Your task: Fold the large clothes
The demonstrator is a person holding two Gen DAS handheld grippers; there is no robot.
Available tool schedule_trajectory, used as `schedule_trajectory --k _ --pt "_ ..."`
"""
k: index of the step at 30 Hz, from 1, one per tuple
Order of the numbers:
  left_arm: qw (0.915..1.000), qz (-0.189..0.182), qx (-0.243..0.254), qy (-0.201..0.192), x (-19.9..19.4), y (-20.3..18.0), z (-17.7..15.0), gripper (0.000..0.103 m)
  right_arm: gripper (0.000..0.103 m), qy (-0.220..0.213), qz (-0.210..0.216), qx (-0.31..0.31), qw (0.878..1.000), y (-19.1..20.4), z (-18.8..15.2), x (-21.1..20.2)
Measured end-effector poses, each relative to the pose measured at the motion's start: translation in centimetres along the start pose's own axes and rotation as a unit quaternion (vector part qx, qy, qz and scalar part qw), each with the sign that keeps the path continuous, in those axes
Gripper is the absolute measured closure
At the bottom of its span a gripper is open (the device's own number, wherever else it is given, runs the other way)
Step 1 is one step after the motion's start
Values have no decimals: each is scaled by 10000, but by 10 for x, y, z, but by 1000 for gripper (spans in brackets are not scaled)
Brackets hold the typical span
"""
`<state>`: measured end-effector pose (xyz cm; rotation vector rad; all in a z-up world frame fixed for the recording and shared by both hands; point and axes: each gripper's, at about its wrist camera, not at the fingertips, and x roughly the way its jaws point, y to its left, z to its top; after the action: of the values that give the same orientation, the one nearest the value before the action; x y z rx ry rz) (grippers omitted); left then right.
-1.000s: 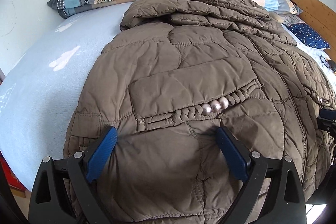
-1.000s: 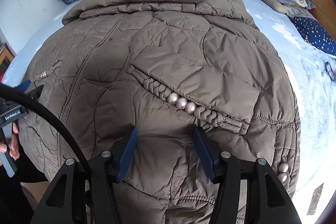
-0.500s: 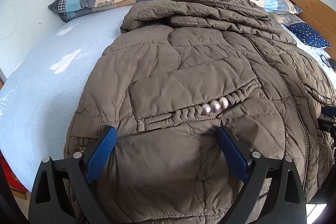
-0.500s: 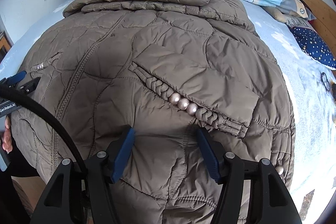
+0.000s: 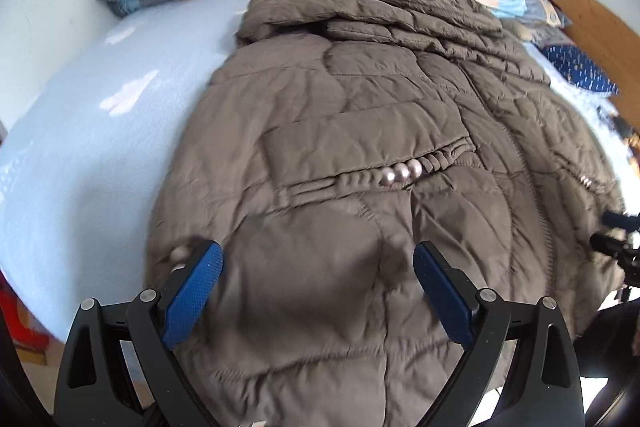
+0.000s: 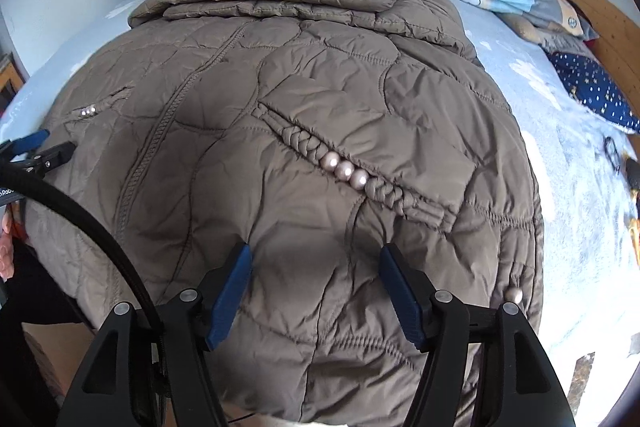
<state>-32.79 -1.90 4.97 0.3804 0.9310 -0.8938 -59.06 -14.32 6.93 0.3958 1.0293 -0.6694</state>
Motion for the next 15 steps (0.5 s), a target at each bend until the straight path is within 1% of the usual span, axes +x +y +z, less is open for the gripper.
schedule_trajectory --k 3,6,8,10,13,15 --pt "9990 -79 -418 141 -16 25 -1 7 33 -55 296 290 9991 -16 -8 -17" --pt "9958 -55 -886 218 -28 58 0 7 33 -231 512 846 9948 -47 -17 -39" --pt "9929 -43 -1158 268 -32 80 0 7 33 -343 590 1347 9885 -75 -25 -52" --pt "9898 -96 -1393 302 -34 99 0 7 32 -361 551 1832 9809 -104 -33 -58" --pt "9842 -282 -1700 414 -31 116 -3 7 32 -307 631 2444 9671 -136 -48 -60" --pt "9804 -511 -1823 539 -25 119 -6 10 32 -232 818 2786 9566 -149 -55 -56"
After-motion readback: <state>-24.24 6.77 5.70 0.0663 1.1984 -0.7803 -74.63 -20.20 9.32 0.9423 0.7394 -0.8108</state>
